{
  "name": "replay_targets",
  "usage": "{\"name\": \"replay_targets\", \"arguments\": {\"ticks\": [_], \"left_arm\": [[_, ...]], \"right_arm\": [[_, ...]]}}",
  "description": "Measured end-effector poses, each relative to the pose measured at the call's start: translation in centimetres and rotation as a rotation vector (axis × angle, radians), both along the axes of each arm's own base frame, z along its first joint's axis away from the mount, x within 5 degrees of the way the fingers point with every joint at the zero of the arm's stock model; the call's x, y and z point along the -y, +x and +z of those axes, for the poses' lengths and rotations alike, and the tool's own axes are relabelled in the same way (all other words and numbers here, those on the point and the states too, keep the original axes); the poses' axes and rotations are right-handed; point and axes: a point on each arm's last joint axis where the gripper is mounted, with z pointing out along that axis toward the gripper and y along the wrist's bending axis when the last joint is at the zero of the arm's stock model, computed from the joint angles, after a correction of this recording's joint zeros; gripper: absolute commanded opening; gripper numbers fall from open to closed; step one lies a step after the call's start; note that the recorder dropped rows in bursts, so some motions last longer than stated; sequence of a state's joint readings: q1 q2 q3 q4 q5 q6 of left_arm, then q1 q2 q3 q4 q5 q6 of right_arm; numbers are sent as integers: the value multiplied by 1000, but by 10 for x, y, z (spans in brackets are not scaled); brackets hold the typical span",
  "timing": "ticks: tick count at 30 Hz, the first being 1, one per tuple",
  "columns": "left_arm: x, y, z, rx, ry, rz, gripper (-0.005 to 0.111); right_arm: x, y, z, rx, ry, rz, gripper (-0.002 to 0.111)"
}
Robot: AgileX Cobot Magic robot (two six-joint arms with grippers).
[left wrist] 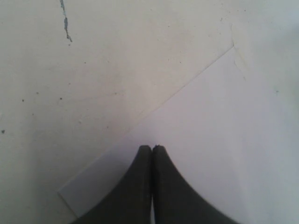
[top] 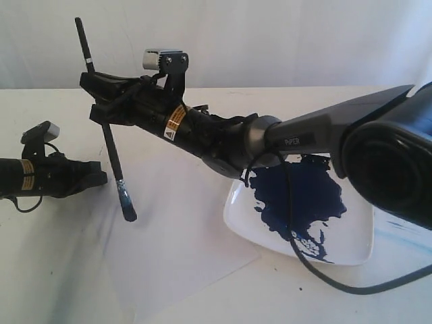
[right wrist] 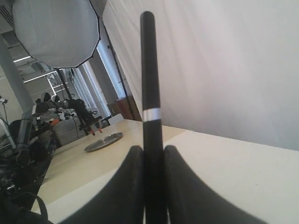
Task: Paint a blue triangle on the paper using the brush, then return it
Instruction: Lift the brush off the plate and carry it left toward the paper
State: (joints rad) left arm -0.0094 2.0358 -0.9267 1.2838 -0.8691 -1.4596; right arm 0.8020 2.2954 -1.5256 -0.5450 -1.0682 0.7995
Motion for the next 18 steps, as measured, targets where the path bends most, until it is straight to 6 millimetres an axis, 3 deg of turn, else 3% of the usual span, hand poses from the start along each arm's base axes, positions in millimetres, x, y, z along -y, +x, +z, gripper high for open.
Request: {"name": "replay_targets", "arguments": {"ticks": [8, 18], "left_arm": [[0, 0, 0, 0, 0, 0, 0], [0, 0, 0, 0, 0, 0, 0]], "right_arm": [[-16, -24, -3, 49, -50, 109, 0], [-20, -30, -5, 62, -81, 136, 0]]}}
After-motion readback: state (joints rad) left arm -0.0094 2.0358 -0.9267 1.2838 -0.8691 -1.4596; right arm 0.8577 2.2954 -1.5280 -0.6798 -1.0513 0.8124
